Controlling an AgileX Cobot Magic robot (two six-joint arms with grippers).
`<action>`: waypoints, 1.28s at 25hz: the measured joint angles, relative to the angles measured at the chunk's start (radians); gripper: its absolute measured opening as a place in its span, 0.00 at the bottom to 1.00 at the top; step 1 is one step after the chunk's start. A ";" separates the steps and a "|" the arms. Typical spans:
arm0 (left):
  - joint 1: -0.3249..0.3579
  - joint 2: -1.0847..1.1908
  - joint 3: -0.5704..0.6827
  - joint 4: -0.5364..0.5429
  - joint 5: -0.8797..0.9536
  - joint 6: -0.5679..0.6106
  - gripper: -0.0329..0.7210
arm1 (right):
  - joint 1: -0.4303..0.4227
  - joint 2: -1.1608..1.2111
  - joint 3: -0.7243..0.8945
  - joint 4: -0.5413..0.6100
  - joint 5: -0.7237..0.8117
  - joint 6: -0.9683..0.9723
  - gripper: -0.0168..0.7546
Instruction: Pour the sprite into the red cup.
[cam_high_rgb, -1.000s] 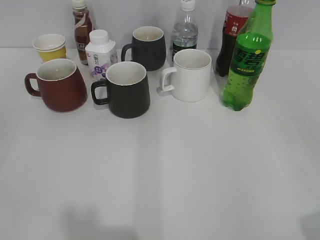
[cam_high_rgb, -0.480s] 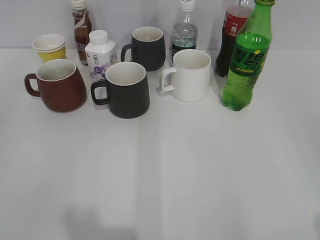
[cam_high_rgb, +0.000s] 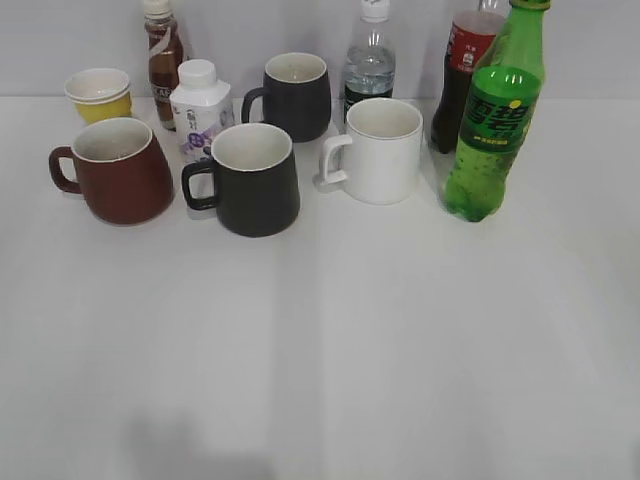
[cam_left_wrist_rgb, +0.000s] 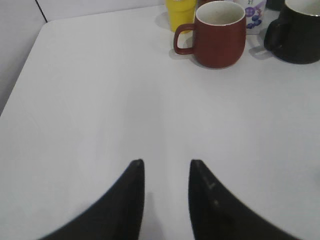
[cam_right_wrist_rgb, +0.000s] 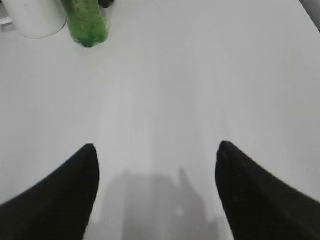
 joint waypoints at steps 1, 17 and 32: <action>0.000 0.000 0.000 0.000 0.000 0.000 0.36 | 0.000 0.000 0.000 0.000 0.000 0.000 0.72; 0.000 0.000 0.000 0.000 0.000 0.000 0.36 | 0.052 -0.003 0.000 0.000 0.000 0.000 0.72; 0.000 0.000 0.000 0.000 0.000 0.000 0.36 | 0.052 -0.003 0.000 0.000 0.001 0.000 0.71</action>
